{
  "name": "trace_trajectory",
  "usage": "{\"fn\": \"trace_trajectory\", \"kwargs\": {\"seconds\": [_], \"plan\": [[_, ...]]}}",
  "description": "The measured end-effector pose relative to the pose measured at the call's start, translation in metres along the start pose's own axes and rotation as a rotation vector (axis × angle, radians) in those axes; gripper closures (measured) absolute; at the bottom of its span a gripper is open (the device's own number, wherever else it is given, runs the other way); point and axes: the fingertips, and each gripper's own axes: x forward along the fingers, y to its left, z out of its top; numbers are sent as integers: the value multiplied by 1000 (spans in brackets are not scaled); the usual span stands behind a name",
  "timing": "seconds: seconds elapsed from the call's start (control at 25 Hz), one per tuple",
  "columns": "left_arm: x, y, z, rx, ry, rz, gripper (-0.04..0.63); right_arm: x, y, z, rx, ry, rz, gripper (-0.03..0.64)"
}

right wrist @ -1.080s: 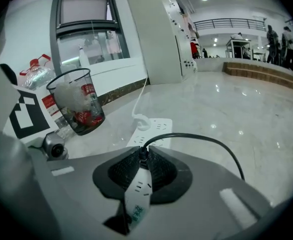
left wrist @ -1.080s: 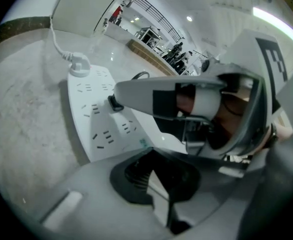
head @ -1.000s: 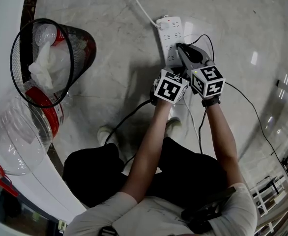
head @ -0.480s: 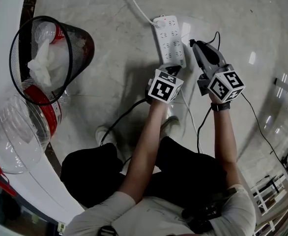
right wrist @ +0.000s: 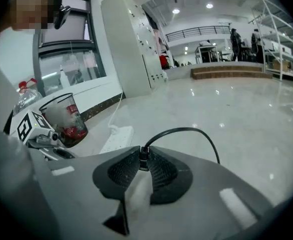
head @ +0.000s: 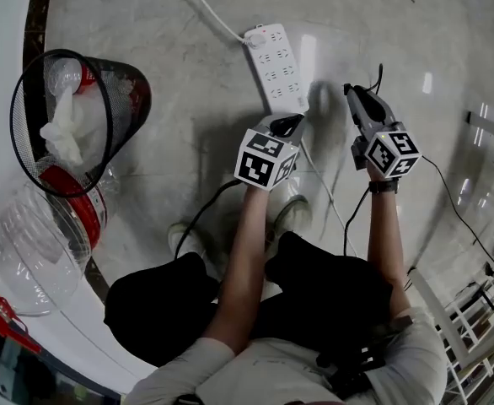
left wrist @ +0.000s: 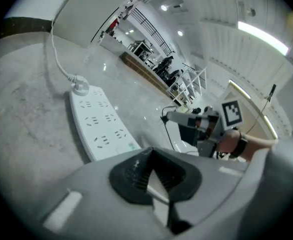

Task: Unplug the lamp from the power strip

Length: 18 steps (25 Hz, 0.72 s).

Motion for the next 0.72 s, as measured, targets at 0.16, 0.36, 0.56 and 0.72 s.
{"fn": "trace_trajectory", "kwargs": {"seconds": [0.16,0.36,0.56,0.72], "plan": [[-7,-2,7,-10,-27,-16,597,-2,-13,-30,221,37,1,560],[-16,-7,9,-16,-40,-33,595,-2,-26,-49,363,49,-61,489],[-36,-14,19,-5,-95,-55,595,-20,-25,-44,246,72,-182,386],[-64,-21,39,-1,-193,-71,595,-44,2,-23,121,35,-203,542]]}}
